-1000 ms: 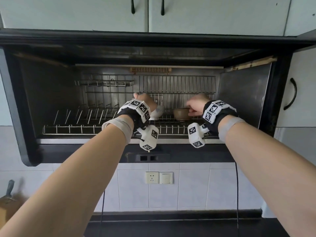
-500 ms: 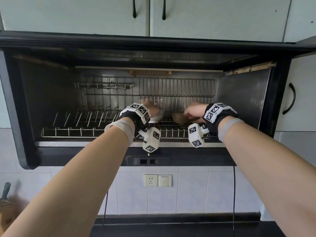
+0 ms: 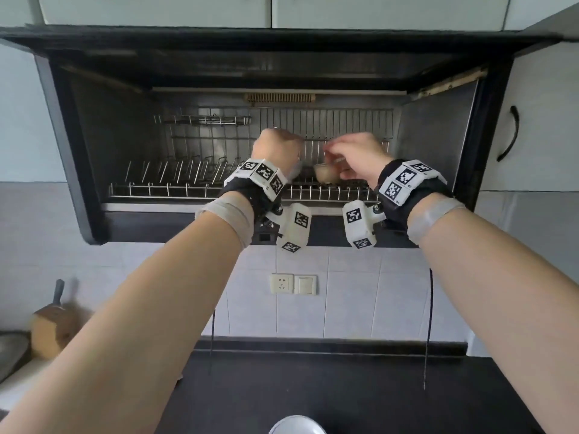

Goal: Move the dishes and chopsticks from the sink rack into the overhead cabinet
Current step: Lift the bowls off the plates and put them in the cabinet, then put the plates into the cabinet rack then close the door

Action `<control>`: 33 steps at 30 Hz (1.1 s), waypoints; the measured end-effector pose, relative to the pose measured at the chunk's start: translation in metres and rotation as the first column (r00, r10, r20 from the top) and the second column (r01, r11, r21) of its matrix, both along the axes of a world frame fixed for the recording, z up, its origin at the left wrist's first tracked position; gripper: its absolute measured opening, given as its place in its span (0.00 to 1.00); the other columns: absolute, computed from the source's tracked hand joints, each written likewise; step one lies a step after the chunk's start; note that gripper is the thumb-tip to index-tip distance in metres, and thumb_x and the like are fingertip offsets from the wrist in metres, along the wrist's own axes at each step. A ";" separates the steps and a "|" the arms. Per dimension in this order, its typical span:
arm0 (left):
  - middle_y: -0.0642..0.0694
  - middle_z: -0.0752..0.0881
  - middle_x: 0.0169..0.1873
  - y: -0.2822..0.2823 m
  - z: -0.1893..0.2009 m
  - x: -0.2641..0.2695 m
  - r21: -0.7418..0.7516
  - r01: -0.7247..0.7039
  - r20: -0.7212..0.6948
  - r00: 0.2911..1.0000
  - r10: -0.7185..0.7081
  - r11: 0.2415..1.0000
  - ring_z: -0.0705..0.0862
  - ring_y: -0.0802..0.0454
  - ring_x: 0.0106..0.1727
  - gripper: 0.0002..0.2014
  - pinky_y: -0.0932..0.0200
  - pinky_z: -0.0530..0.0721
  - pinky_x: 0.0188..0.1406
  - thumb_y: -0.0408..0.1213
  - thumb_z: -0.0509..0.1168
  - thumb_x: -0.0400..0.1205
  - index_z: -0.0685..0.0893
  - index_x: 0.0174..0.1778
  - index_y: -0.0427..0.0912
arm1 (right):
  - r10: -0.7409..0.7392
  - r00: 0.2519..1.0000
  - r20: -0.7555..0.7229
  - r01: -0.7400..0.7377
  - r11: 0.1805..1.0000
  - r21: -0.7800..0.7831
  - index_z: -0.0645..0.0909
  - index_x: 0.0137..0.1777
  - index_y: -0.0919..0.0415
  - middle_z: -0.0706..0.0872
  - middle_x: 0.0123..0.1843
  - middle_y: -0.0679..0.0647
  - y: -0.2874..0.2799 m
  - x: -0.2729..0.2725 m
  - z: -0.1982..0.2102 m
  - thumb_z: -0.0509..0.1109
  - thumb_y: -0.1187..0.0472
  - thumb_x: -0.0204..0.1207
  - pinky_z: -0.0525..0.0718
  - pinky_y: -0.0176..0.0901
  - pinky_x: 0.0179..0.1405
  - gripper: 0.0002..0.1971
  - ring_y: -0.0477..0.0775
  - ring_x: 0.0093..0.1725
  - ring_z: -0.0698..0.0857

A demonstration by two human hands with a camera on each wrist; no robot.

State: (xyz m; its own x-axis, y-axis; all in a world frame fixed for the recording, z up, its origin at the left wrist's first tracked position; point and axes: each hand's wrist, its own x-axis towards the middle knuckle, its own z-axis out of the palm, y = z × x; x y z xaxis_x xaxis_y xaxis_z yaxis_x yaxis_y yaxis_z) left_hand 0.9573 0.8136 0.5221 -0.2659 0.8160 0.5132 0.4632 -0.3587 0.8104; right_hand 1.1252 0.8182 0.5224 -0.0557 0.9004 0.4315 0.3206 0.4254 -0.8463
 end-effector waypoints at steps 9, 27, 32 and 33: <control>0.48 0.93 0.37 -0.088 -0.162 0.003 -0.090 -0.143 0.124 0.980 0.154 0.986 0.93 0.44 0.42 0.18 0.42 0.92 0.50 0.54 0.63 0.67 0.90 0.42 0.48 | 0.105 0.994 -0.032 -0.108 0.984 -0.142 0.90 0.51 0.59 0.94 0.42 0.52 -0.087 0.005 -0.145 0.63 0.66 0.77 0.76 0.36 0.25 0.13 0.50 0.29 0.86; 0.44 0.82 0.23 -0.099 -0.538 -0.041 -0.912 -0.041 -0.019 0.998 0.058 0.407 0.79 0.44 0.28 0.09 0.56 0.83 0.37 0.41 0.62 0.66 0.81 0.25 0.40 | -0.029 0.982 0.188 0.183 0.404 -0.896 0.81 0.48 0.63 0.86 0.45 0.60 -0.062 0.021 -0.510 0.68 0.67 0.80 0.82 0.43 0.35 0.02 0.57 0.36 0.83; 0.43 0.84 0.25 -0.063 -0.609 -0.060 -0.983 -0.022 -0.032 0.998 -0.053 0.180 0.85 0.40 0.31 0.14 0.52 0.86 0.42 0.46 0.59 0.63 0.84 0.31 0.40 | -0.061 0.956 0.286 0.291 0.308 -0.906 0.83 0.54 0.67 0.84 0.46 0.60 -0.036 0.005 -0.577 0.69 0.64 0.79 0.88 0.57 0.59 0.08 0.60 0.48 0.83; 0.44 0.85 0.29 -0.054 -0.617 -0.061 -0.987 -0.018 -0.034 0.995 -0.099 0.158 0.88 0.40 0.35 0.17 0.51 0.88 0.46 0.47 0.59 0.66 0.87 0.38 0.39 | -0.066 0.954 0.292 0.299 0.287 -0.910 0.82 0.55 0.66 0.84 0.48 0.60 -0.033 0.002 -0.586 0.70 0.63 0.79 0.87 0.59 0.62 0.08 0.61 0.50 0.83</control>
